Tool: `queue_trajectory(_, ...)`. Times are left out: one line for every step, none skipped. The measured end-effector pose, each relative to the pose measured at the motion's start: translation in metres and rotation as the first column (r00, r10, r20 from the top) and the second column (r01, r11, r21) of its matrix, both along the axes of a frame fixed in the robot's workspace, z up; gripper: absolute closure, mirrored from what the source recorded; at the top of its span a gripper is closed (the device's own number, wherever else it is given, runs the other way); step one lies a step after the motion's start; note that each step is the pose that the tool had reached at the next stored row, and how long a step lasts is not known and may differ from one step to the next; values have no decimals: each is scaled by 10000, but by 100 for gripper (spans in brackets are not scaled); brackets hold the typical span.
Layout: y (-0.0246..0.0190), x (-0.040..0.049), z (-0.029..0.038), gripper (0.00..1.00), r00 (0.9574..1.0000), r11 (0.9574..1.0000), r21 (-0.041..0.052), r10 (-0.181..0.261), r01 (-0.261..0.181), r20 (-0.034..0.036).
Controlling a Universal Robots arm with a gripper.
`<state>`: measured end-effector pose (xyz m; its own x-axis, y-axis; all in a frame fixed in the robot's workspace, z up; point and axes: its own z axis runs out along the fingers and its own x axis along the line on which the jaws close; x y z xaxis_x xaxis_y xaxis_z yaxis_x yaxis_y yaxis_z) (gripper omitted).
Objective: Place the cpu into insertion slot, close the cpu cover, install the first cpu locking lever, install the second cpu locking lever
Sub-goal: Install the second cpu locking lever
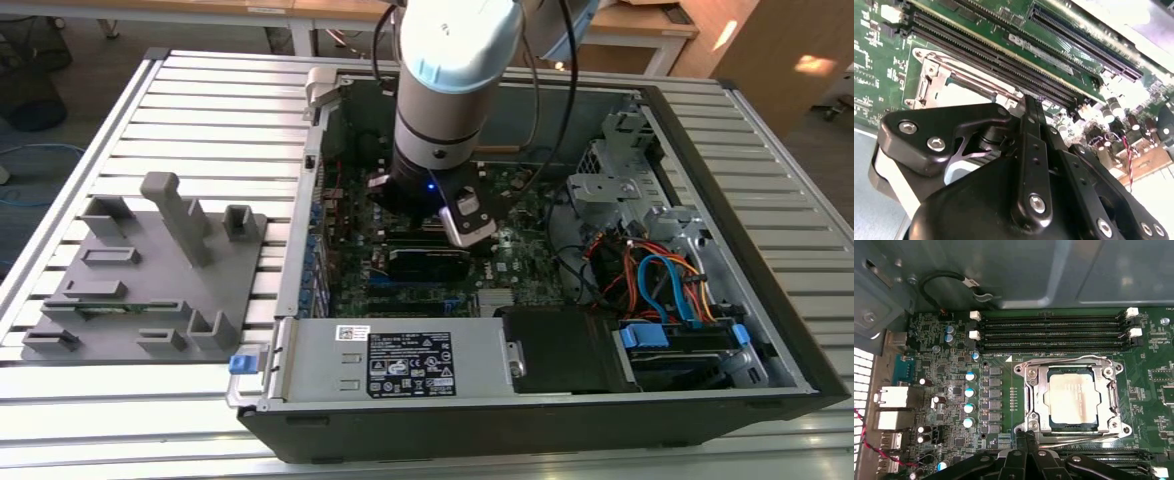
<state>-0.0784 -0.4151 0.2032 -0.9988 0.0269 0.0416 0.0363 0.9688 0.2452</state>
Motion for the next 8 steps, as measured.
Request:
queue_trajectory(0, 0, 11, 90, 10000, 10000, -1, 0, 0, 0)
queue_trajectory(0, 0, 19, 90, 10000, 10000, 0, 1, -1, 0)
queue_trajectory(0, 0, 22, 90, 10000, 10000, 1, 1, -1, 1)
queue_trajectory(-3, 0, 23, 90, 10000, 10000, 1, 1, -1, 1)
queue_trajectory(-9, 1, 23, 90, 10000, 10000, 1, 1, -1, 1)
queue_trajectory(-18, 1, 24, 90, 10000, 10000, 0, 2, -2, 0)
queue_trajectory(-28, 0, 24, 90, 10000, 10000, 0, 1, -1, 0)
queue_trajectory(-38, 0, 24, 90, 10000, 10000, -1, 1, -1, 0)
